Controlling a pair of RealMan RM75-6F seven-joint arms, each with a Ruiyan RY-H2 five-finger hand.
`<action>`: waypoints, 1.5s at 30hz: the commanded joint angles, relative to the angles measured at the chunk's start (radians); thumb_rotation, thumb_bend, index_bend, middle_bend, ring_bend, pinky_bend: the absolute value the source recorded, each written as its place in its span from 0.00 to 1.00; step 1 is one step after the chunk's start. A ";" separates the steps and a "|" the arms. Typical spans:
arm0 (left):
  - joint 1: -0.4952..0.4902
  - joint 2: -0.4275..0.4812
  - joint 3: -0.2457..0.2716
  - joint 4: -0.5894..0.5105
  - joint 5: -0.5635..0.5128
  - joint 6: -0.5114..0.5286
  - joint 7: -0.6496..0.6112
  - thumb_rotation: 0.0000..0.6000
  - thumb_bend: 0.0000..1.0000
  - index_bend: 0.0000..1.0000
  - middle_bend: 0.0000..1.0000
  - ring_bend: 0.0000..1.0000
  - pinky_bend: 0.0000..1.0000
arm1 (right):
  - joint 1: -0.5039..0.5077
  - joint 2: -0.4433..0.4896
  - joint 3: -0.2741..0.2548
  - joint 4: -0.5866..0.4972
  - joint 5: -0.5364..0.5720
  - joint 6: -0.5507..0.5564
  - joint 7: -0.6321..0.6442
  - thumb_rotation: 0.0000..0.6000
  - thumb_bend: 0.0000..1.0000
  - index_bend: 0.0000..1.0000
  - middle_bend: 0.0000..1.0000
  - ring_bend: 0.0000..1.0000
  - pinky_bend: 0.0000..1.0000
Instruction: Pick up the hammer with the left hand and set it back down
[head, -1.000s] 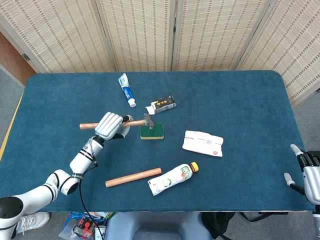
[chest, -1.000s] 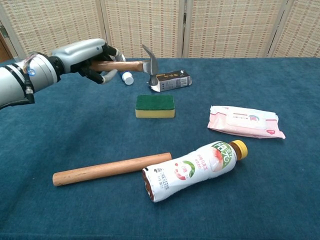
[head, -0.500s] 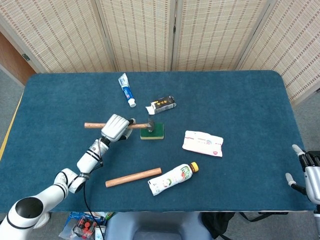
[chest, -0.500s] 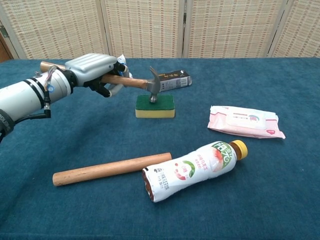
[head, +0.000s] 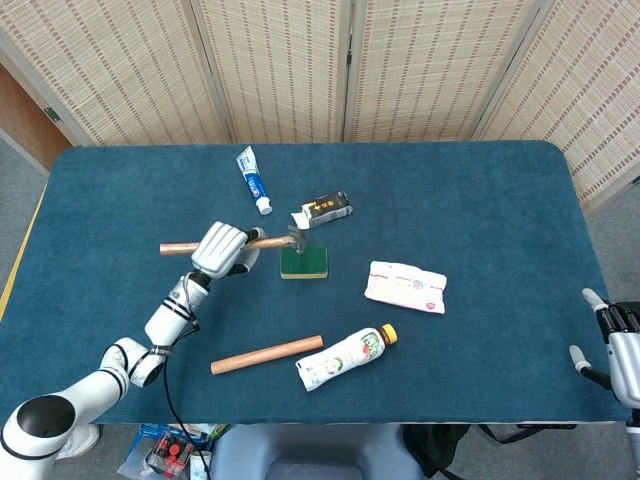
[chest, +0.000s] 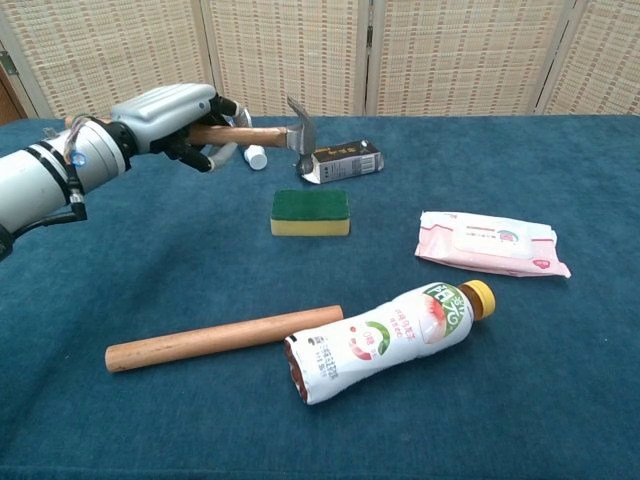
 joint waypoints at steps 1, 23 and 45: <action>-0.002 -0.011 0.020 0.019 0.010 -0.021 0.030 1.00 0.59 0.69 0.79 0.86 0.93 | -0.001 0.000 0.000 0.000 0.001 0.000 -0.001 1.00 0.30 0.11 0.21 0.19 0.18; 0.047 0.037 -0.011 0.005 -0.048 -0.001 0.002 1.00 0.59 0.68 0.79 0.84 0.92 | 0.008 -0.002 0.003 -0.005 -0.002 -0.008 -0.007 1.00 0.30 0.11 0.21 0.19 0.18; 0.124 0.223 -0.051 -0.370 -0.221 -0.167 0.213 1.00 0.38 0.00 0.00 0.00 0.07 | 0.019 -0.005 0.000 -0.006 -0.018 -0.011 -0.003 1.00 0.30 0.11 0.21 0.19 0.18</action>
